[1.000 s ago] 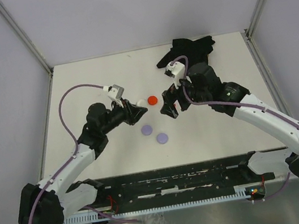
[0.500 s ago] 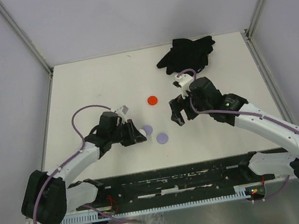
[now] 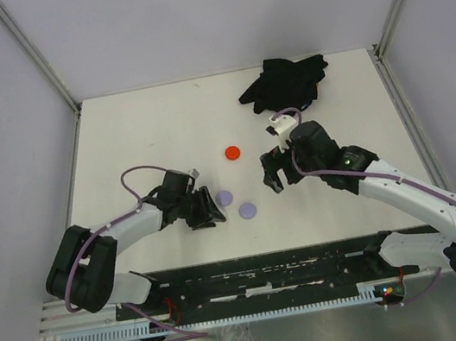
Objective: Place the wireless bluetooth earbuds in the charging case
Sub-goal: Place the charging case at the center of the board, then pick up the charging case at the center of the board.
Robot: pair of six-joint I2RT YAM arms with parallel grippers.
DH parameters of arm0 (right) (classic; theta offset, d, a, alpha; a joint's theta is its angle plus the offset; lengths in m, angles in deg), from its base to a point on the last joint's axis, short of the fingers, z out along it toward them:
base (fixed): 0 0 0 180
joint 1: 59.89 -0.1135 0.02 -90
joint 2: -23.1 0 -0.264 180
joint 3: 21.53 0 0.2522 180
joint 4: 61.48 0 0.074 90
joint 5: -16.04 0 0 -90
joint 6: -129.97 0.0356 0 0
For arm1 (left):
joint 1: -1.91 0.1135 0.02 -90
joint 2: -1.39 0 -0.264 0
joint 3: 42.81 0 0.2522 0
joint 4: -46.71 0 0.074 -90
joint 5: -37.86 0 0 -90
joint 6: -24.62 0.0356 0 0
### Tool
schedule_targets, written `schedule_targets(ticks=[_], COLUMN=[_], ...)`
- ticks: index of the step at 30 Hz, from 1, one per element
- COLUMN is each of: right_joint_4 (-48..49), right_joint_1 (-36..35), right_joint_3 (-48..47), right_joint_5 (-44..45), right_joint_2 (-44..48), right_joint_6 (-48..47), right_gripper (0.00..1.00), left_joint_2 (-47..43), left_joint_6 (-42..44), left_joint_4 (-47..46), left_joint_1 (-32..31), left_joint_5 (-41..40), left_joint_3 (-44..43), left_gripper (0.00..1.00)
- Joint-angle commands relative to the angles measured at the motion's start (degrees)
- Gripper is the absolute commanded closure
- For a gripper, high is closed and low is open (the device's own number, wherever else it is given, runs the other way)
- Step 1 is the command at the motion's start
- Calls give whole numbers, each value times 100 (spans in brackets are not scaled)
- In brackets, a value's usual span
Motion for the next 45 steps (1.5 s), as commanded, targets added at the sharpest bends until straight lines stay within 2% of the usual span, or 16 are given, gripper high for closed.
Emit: schedule_targets(ticks=[1, 10, 12, 16, 21, 31, 38, 45], right_joint_4=[300, 371, 518, 498, 475, 296, 290, 383], right_joint_1=[17, 24, 32, 52, 108, 229, 285, 342], right_joint_3=[64, 137, 213, 189, 197, 229, 223, 186], right_joint_5=[170, 420, 530, 898, 1227, 1725, 1705, 1623], right_joint_2=[165, 178, 200, 83, -14, 5, -111, -276], right_joint_6=[-52, -193, -243, -245, -137, 98, 155, 164], right_gripper=[6, 6, 5, 4, 2, 1, 1, 1], left_joint_2=[63, -173, -147, 216, 1113, 2991, 3911, 4411], left_joint_6=[27, 610, 913, 1260, 1821, 1655, 1742, 1769], left_joint_4=[561, 1977, 2242, 2233, 1935, 1623, 1628, 1631], left_joint_1=[-6, -17, -59, -152, -239, -448, -491, -567], left_joint_5=[-729, -2052, -2542, -2929, -2972, -2878, -3106, -3126], left_joint_3=[-310, -1075, -1597, -2392, -3404, -5240, -6025, -6367], left_gripper=[46, 35, 35, 35, 34, 31, 30, 28])
